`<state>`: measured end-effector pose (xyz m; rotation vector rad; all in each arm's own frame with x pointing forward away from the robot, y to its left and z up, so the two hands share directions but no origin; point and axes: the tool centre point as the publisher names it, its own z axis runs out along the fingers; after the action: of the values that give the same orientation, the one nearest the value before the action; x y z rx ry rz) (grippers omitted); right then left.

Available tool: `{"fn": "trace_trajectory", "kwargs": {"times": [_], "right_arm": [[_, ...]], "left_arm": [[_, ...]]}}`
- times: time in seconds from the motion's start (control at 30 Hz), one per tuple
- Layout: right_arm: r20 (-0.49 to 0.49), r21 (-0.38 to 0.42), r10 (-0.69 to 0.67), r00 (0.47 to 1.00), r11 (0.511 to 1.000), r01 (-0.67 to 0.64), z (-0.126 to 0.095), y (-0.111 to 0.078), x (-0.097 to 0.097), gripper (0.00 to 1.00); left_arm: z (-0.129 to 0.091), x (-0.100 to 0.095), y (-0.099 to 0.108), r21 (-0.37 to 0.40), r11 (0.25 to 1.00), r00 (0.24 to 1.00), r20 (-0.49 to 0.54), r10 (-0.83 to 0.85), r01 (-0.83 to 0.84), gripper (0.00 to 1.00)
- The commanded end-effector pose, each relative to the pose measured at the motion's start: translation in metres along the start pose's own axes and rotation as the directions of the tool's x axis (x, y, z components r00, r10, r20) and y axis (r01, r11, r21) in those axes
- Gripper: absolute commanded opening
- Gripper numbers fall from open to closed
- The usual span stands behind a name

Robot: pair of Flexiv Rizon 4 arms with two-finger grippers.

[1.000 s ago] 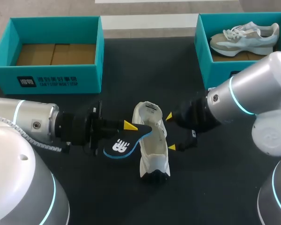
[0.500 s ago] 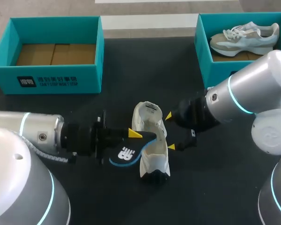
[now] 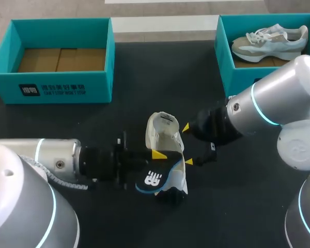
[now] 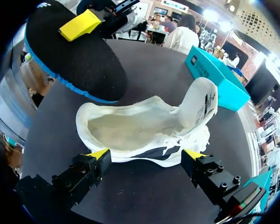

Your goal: Take the shoe out of the shoebox, open the shoe tongue, remove and reinsert the insole, then place the shoe into the shoebox

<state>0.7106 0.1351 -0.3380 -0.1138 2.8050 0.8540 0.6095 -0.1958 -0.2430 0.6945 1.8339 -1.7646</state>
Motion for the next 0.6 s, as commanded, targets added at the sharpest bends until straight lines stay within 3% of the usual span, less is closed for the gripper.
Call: {"fn": "trace_trajectory", "kwargs": {"times": [0.03, 0.6], "right_arm": [[0.002, -0.001, 0.000, 1.000, 1.000, 0.000, 0.001, 0.000, 0.001, 1.00], [0.002, -0.001, 0.000, 1.000, 1.000, 0.000, 0.001, 0.000, 0.001, 1.00]], "left_arm": [[0.013, 0.005, 0.012, 0.002, 1.000, 1.000, 0.001, -0.008, 0.008, 0.00], [0.022, 0.020, 0.048, -0.020, 0.999, 0.999, -0.007, -0.041, 0.041, 0.00]]}}
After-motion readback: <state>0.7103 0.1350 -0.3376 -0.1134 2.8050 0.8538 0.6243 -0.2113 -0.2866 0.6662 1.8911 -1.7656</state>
